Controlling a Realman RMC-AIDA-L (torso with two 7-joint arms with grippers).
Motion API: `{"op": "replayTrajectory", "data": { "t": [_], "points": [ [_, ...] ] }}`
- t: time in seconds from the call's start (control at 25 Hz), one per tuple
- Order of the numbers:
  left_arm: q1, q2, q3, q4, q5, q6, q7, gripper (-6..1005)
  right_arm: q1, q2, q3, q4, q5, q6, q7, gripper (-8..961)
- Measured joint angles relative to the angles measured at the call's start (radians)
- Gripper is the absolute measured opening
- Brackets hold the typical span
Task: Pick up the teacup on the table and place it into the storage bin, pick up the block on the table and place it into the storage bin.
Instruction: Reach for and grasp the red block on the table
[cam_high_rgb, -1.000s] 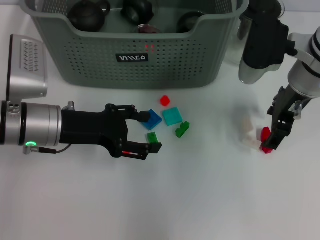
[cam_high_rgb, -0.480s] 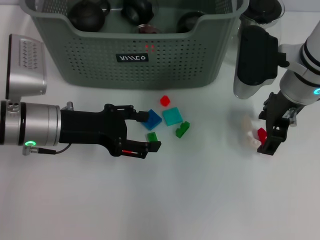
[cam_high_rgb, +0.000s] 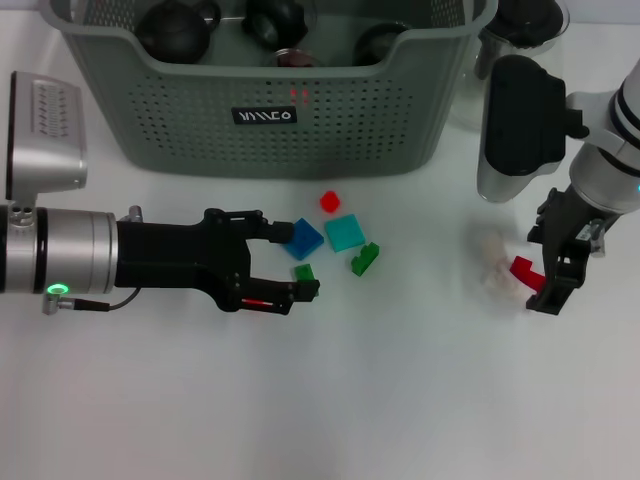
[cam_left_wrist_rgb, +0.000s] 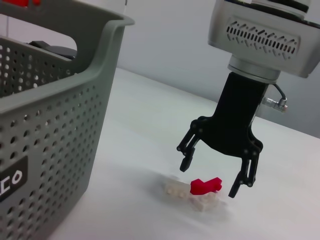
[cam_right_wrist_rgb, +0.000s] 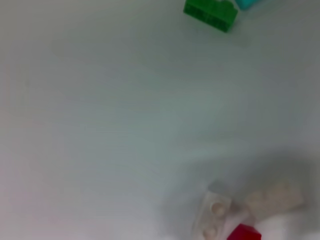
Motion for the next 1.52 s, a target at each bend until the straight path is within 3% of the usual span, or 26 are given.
{"op": "replayTrajectory", "data": {
  "t": [0.64, 0.88, 1.12, 1.2, 1.52],
  "points": [
    [0.002, 0.001, -0.002, -0.01, 0.0, 0.002, 0.0, 847, -0.015, 0.002, -0.005, 0.009, -0.006, 0.015, 0.031, 882],
    [0.002, 0.002, -0.002, -0.01, 0.0, 0.002, 0.0, 847, -0.015, 0.005, -0.005, 0.013, -0.005, 0.02, 0.033, 709],
    [0.002, 0.003, -0.002, -0.01, 0.0, 0.002, 0.002, 847, -0.009, 0.005, 0.0, 0.028, 0.0, 0.023, 0.043, 466],
    [0.002, 0.003, -0.002, -0.011, 0.0, 0.002, 0.002, 847, -0.006, 0.005, 0.002, 0.034, 0.002, 0.025, 0.049, 231],
    [0.002, 0.003, -0.002, -0.013, 0.003, 0.002, 0.003, 847, -0.01, 0.003, 0.016, 0.033, 0.004, 0.021, 0.059, 139]
  ]
}}
